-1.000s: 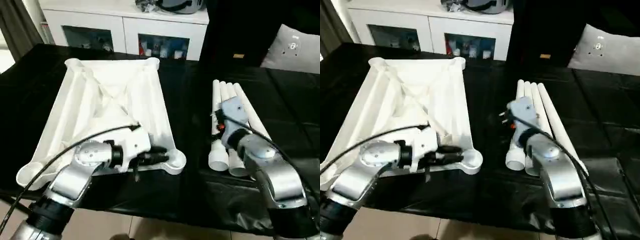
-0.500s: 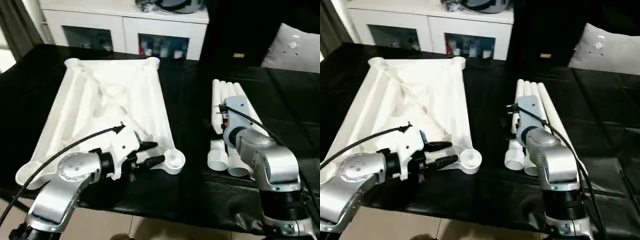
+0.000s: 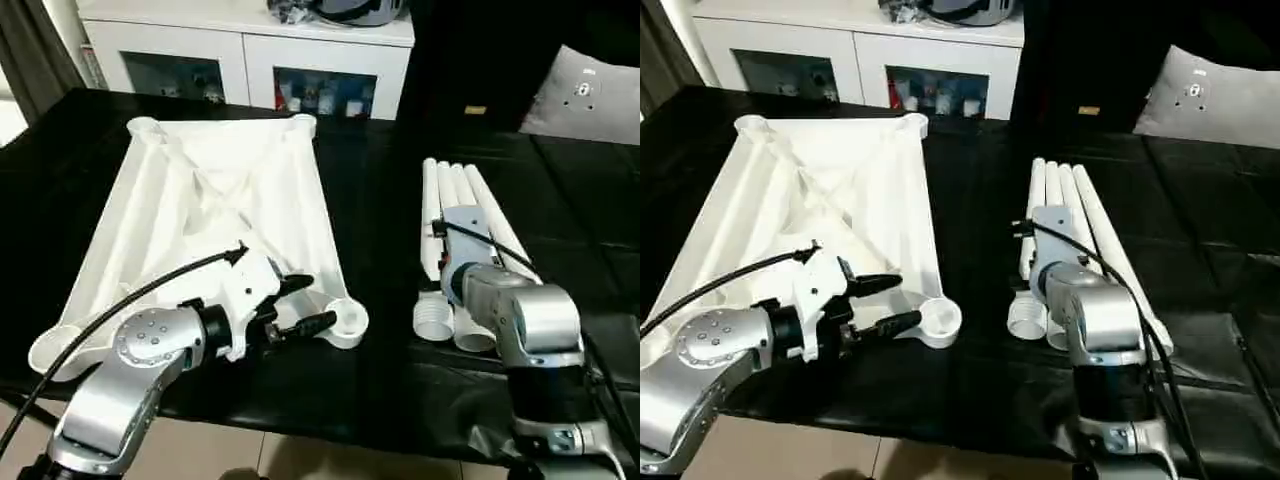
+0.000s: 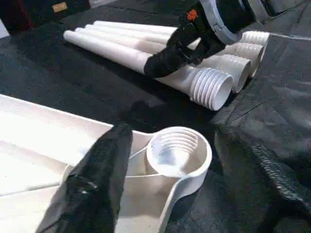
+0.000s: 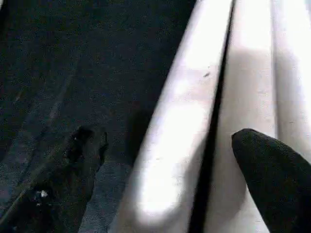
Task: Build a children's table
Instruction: Pick table leg
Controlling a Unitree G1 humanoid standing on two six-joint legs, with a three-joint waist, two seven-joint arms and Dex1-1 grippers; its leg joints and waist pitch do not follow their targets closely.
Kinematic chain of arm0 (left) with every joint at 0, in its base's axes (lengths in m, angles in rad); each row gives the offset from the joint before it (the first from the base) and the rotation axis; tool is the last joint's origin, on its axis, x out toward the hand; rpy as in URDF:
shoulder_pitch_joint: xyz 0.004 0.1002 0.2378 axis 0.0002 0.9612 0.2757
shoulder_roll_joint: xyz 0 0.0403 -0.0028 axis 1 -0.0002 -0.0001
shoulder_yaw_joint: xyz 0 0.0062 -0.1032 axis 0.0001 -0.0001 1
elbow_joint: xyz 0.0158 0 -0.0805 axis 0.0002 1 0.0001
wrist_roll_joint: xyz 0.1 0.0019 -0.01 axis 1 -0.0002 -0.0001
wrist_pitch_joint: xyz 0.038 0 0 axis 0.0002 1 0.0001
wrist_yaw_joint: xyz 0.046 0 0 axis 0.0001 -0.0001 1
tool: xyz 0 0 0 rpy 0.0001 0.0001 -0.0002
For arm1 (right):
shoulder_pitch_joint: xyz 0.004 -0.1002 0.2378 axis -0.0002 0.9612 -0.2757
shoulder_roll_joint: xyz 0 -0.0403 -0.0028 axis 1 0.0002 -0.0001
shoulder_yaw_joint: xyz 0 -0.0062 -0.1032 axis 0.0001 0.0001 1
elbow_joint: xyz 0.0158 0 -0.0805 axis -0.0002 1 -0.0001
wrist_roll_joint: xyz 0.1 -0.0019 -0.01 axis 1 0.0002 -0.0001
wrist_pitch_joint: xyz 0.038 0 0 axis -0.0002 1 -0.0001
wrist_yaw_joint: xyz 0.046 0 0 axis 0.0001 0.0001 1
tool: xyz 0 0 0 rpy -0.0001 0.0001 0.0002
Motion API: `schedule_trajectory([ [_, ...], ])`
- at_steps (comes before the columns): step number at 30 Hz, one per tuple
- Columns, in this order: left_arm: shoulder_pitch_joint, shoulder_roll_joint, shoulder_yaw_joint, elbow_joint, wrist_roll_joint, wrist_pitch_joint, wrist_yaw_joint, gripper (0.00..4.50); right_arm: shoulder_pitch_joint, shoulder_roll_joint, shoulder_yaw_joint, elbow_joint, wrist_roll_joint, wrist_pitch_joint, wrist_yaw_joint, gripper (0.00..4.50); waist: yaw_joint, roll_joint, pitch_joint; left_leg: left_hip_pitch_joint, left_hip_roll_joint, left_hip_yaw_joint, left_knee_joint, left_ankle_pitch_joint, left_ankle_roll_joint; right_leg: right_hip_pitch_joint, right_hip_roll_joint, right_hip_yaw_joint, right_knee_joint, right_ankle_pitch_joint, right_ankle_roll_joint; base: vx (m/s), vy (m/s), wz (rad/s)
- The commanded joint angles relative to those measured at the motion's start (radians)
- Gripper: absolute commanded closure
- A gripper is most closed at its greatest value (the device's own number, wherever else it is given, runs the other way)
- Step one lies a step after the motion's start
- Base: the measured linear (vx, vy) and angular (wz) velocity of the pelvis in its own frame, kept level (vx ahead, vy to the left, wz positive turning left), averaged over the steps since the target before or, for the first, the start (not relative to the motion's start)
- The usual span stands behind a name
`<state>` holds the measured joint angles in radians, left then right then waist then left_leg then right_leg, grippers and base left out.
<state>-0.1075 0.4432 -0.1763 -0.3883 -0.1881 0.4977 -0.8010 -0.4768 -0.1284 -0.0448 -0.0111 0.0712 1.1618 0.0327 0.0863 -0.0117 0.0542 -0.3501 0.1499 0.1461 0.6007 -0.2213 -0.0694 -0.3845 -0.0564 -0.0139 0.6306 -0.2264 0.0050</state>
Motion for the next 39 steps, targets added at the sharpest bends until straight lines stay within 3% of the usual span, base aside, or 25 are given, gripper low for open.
schedule_trajectory([
  [1, 0.007, 0.008, -0.014, -0.018, 0.013, 0.010, 0.008, 1.40, -0.010, 0.006, -0.021, 0.020, 0.012, 0.026, 0.006, 0.00, -0.001, 0.002, -0.052, 0.002, 0.053, -0.010, -0.079, -0.050, -0.054, 0.044, -0.066, 0.041, -0.061, 0.000, -0.166, 0.000, 0.000, 0.00],
  [13, 0.025, 0.016, -0.030, -0.030, 0.015, 0.010, 0.029, 1.40, -0.019, 0.018, -0.075, 0.095, 0.051, 0.070, 0.029, 0.00, -0.001, 0.000, -0.053, 0.002, 0.052, -0.008, -0.078, -0.048, -0.055, 0.043, -0.066, 0.040, -0.060, 0.001, -0.164, 0.000, 0.000, 0.00],
  [24, 0.007, 0.021, -0.047, -0.012, 0.028, -0.006, 0.039, 1.33, -0.031, 0.017, -0.126, 0.151, 0.073, 0.062, 0.031, 1.00, -0.003, -0.003, -0.052, 0.002, 0.053, -0.007, -0.080, -0.064, -0.049, 0.042, -0.068, 0.040, -0.065, -0.055, -0.163, 0.000, 0.000, 0.00],
  [25, 0.008, 0.021, -0.048, -0.012, 0.027, -0.007, 0.039, 1.33, -0.033, 0.020, -0.132, 0.155, 0.074, 0.062, 0.031, 1.11, -0.002, 0.005, -0.052, 0.003, 0.053, -0.007, -0.079, -0.067, -0.052, 0.040, -0.068, 0.041, -0.064, -0.057, -0.165, 0.000, 0.000, 0.00],
  [26, 0.007, 0.022, -0.049, -0.012, 0.027, -0.008, 0.040, 1.33, -0.034, 0.022, -0.135, 0.157, 0.074, 0.062, 0.032, 1.11, -0.004, 0.002, -0.052, 0.004, 0.054, -0.007, -0.079, -0.073, -0.054, 0.039, -0.066, 0.040, -0.065, -0.056, -0.166, 0.000, 0.000, 0.00],
  [30, 0.003, 0.023, -0.056, -0.003, 0.028, -0.019, 0.041, 1.33, -0.036, 0.027, -0.143, 0.163, 0.076, 0.058, 0.029, 1.51, -0.004, 0.005, -0.053, 0.003, 0.053, -0.007, -0.079, -0.071, -0.060, 0.040, -0.064, 0.040, -0.064, -0.032, -0.168, 0.000, 0.000, 0.00],
  [32, -0.001, 0.023, -0.056, 0.001, 0.029, -0.022, 0.040, 1.33, -0.037, 0.033, -0.151, 0.163, 0.078, 0.057, 0.026, 1.59, -0.003, 0.017, -0.054, 0.004, 0.052, -0.009, -0.078, -0.074, -0.066, 0.040, -0.064, 0.040, -0.062, -0.025, -0.170, 0.000, 0.000, 0.00],
  [33, -0.003, 0.024, -0.057, 0.003, 0.029, -0.025, 0.038, 1.33, -0.037, 0.034, -0.152, 0.162, 0.080, 0.056, 0.024, 1.71, -0.003, 0.011, -0.055, 0.003, 0.052, -0.008, -0.079, -0.080, -0.067, 0.042, -0.064, 0.039, -0.063, -0.022, -0.171, 0.000, 0.000, 0.00],
  [34, -0.005, 0.026, -0.057, 0.005, 0.031, -0.027, 0.036, 1.33, -0.038, 0.037, -0.154, 0.162, 0.082, 0.056, 0.022, 1.85, -0.002, 0.019, -0.055, 0.005, 0.052, -0.009, -0.079, -0.084, -0.071, 0.040, -0.064, 0.039, -0.062, -0.024, -0.171, 0.000, 0.000, 0.00],
  [38, -0.019, 0.034, -0.064, 0.013, 0.037, -0.034, 0.031, 1.33, -0.032, 0.044, -0.153, 0.157, 0.085, 0.054, 0.016, 2.12, -0.004, 0.017, -0.055, 0.006, 0.053, -0.009, -0.079, -0.096, -0.077, 0.041, -0.064, 0.039, -0.063, -0.026, -0.173, 0.000, 0.000, 0.00],
  [39, -0.026, 0.034, -0.067, 0.017, 0.040, -0.036, 0.034, 1.33, -0.028, 0.049, -0.157, 0.155, 0.086, 0.052, 0.014, 2.22, -0.002, 0.025, -0.056, 0.006, 0.052, -0.011, -0.079, -0.093, -0.080, 0.041, -0.064, 0.039, -0.062, -0.020, -0.175, 0.000, 0.000, 0.00],
])
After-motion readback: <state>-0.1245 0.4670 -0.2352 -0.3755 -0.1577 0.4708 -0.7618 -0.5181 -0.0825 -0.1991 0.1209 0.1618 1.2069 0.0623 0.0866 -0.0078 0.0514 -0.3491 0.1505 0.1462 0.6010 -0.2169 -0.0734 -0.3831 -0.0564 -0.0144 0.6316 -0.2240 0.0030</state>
